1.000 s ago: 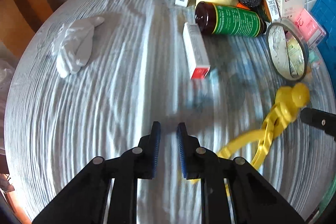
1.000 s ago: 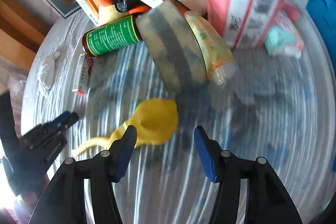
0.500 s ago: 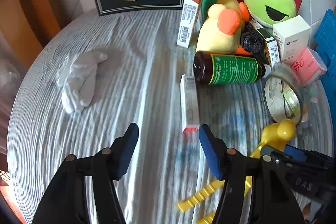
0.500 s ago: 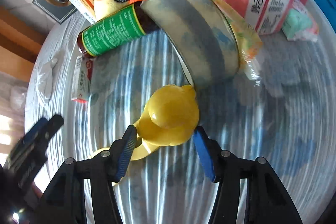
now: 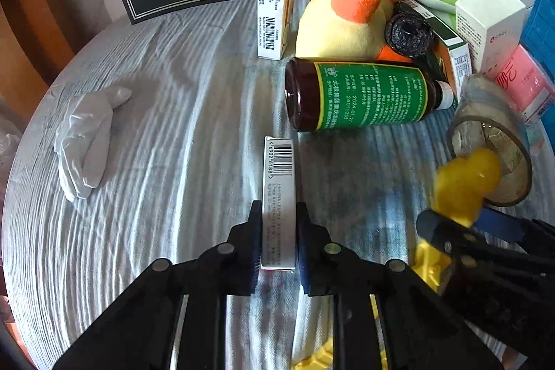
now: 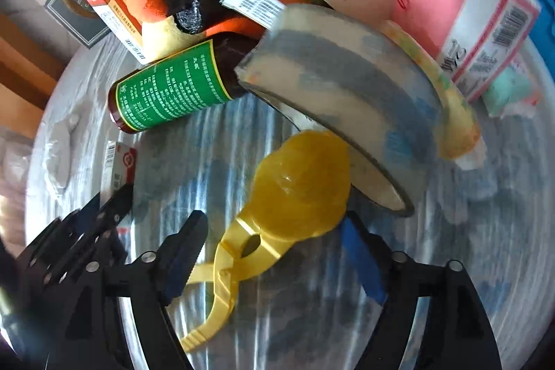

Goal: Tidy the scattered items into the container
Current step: 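Grasp the white medicine box with the left tool while the right tool grasps the yellow duck-shaped toy, then lift the medicine box and yellow toy and carry both toward the blue crate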

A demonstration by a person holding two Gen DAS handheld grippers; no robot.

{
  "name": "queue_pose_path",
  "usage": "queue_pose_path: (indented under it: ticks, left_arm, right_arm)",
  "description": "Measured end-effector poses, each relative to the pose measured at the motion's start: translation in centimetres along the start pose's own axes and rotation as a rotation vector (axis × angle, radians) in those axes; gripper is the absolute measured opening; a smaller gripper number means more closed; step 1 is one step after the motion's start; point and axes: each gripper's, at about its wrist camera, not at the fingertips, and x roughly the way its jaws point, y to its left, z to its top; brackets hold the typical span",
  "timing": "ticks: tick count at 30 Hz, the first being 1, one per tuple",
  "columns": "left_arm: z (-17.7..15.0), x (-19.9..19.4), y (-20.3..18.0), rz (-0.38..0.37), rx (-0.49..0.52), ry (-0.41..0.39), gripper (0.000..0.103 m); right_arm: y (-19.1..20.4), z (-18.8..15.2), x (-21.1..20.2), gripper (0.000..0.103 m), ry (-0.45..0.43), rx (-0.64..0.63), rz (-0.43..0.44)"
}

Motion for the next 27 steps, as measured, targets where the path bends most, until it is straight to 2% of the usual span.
queue_pose_path:
  ticks: [1, 3, 5, 12, 15, 20, 27]
  left_arm:
    - [-0.3, 0.0, -0.1, -0.001, -0.002, -0.004, 0.017]
    - [-0.8, -0.6, -0.1, -0.001, -0.003, -0.025, 0.017]
    - [-1.2, -1.5, -0.1, 0.002, -0.009, -0.054, 0.017]
    - [-1.5, -6.1, 0.2, 0.016, -0.011, -0.163, 0.017]
    - [-1.1, -8.8, -0.1, 0.024, -0.001, -0.224, 0.017]
    - [-1.6, -13.1, -1.0, 0.011, 0.016, -0.308, 0.017]
    - [-3.1, -20.1, -5.7, -0.02, 0.044, -0.413, 0.017]
  right_arm:
    - [0.6, 0.0, 0.1, 0.061, -0.021, -0.022, -0.023]
    - [1.3, 0.0, -0.1, 0.042, -0.04, -0.05, -0.04]
    - [1.8, -0.4, -0.9, 0.035, -0.074, -0.079, -0.052]
    - [4.5, -1.6, -4.8, 0.035, -0.212, -0.174, -0.05]
    - [5.6, -2.6, -7.9, 0.035, -0.309, -0.226, -0.071]
    - [2.2, -4.6, -16.6, 0.035, -0.444, -0.263, -0.078]
    - [-2.0, -7.4, -25.7, 0.035, -0.591, -0.254, -0.089]
